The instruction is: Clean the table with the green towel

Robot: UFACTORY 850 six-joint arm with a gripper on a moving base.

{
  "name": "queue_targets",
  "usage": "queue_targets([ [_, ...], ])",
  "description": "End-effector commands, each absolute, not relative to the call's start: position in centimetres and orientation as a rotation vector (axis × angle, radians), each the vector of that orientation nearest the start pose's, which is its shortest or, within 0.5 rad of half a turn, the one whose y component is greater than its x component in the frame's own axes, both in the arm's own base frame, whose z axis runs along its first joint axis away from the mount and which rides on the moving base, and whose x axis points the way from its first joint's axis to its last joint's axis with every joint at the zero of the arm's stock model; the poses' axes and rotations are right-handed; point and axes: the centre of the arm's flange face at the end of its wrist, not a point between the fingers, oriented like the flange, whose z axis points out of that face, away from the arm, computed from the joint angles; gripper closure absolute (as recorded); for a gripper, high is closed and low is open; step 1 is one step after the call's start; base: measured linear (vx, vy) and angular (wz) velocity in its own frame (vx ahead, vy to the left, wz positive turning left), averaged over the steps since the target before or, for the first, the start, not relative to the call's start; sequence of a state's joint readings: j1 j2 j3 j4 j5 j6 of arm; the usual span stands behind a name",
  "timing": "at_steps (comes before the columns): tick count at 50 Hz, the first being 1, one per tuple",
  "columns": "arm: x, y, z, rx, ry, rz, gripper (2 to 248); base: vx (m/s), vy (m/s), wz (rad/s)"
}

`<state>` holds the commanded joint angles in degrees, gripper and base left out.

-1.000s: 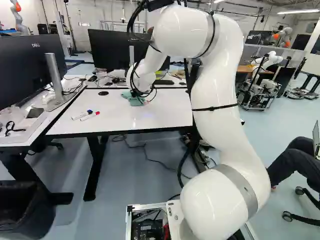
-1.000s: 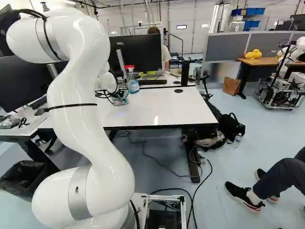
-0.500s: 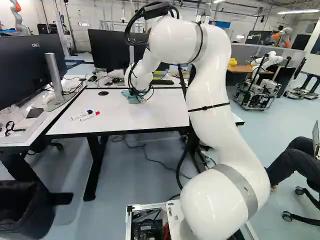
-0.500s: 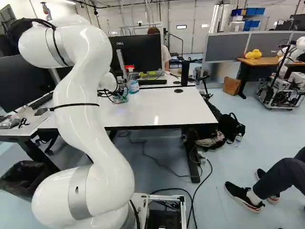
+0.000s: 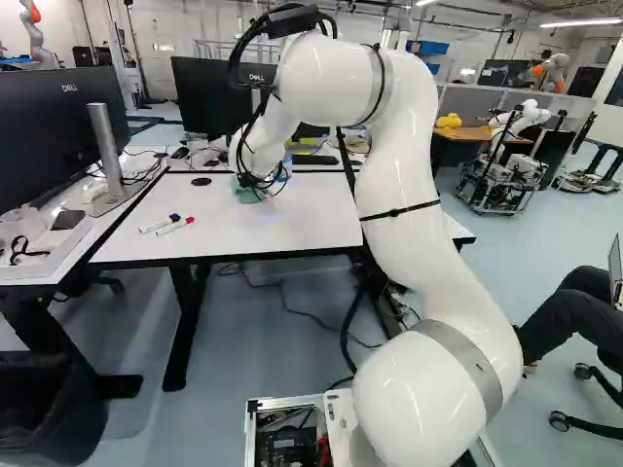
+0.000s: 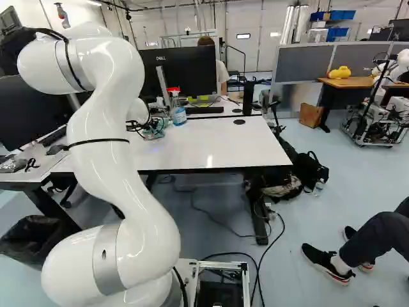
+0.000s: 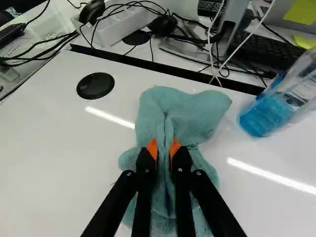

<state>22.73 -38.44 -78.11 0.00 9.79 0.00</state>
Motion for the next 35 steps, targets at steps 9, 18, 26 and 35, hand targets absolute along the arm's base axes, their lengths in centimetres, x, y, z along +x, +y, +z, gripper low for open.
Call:
queue_targets([
  [9,63.8,28.5,37.9,-2.645,-0.565,-1.219,202,0.000,0.000,0.000],
  [18,63.1,30.1,37.9,-2.630,-0.595,-1.213,202,0.000,0.000,0.000],
  [26,62.3,31.3,37.9,-2.619,-0.620,-1.205,202,0.000,0.000,0.000],
  [35,61.1,32.4,38.0,-2.609,-0.648,-1.192,202,0.000,0.000,0.000],
])
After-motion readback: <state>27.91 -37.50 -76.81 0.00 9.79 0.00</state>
